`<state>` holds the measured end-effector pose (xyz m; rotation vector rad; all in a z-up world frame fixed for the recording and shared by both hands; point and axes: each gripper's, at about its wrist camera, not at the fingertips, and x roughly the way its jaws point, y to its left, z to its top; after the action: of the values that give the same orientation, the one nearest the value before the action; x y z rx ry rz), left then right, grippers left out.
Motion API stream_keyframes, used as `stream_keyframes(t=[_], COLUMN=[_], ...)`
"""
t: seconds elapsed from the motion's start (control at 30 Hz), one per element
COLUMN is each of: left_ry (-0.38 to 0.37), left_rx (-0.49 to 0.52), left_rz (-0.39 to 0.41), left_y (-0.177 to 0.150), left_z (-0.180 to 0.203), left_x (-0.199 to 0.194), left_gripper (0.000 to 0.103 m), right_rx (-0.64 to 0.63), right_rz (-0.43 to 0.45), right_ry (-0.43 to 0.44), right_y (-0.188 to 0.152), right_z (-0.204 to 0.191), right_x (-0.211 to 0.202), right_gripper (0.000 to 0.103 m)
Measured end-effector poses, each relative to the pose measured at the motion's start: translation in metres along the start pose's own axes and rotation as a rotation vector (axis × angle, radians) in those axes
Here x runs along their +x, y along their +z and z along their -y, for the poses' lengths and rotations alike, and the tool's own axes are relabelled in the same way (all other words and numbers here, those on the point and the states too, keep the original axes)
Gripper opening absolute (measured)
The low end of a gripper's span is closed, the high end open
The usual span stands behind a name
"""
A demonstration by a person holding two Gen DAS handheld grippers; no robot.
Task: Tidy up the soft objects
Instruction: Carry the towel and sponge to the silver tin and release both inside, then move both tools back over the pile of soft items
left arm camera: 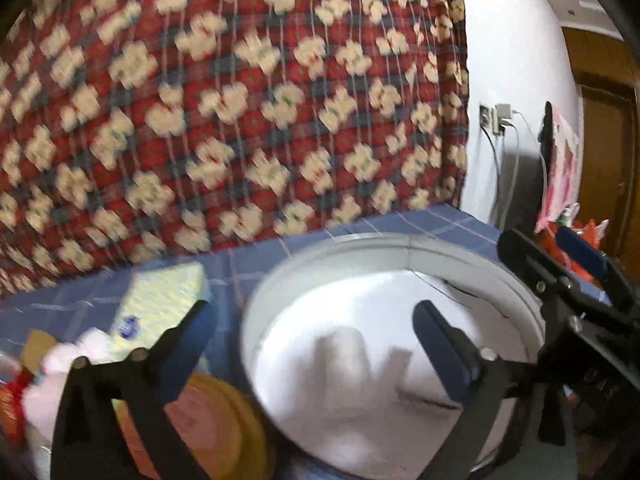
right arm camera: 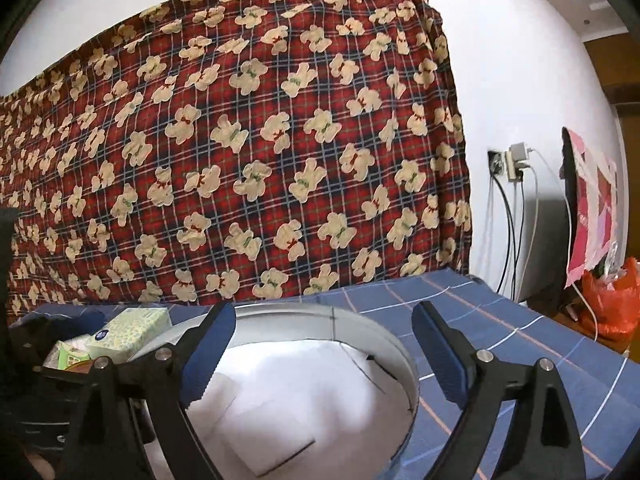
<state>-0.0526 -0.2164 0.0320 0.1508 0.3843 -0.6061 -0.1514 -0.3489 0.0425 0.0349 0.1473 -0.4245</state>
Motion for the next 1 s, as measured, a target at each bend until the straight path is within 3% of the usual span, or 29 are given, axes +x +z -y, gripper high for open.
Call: stream_keyframes(t=[0.1, 0.4, 0.67, 0.77, 1.0], left_ry=[0.028, 0.072, 0.163, 0.165, 0.19], left_rx=[0.021, -0.052, -0.051, -0.068, -0.078], left_rz=[0.03, 0.022, 0.044, 0.043, 0.04], left_y=[0.001, -0.01, -0.023, -0.026, -0.035], left_z=[-0.003, -0.036, -0.06, -0.07, -0.09], left_x=[-0.008, -0.018, -0.034, -0.038, -0.047], left_gripper=[0.102, 0.102, 0.102, 0.102, 0.102], right_rx=[-0.002, -0.054, -0.092, -0.114, -0.027], right_rz=[0.008, 0.019, 0.095, 0.107, 0.083], right_ry=[-0.003, 0.004, -0.021, -0.047, -0.017], right_y=[0.001, 0.0, 0.0, 0.0, -0.003], right_z=[-0.001, -0.012, -0.023, -0.029, -0.034], right_x=[-0.001, -0.005, -0.019, -0.022, -0.027], right_gripper=[0.092, 0.092, 0.092, 0.092, 0.092])
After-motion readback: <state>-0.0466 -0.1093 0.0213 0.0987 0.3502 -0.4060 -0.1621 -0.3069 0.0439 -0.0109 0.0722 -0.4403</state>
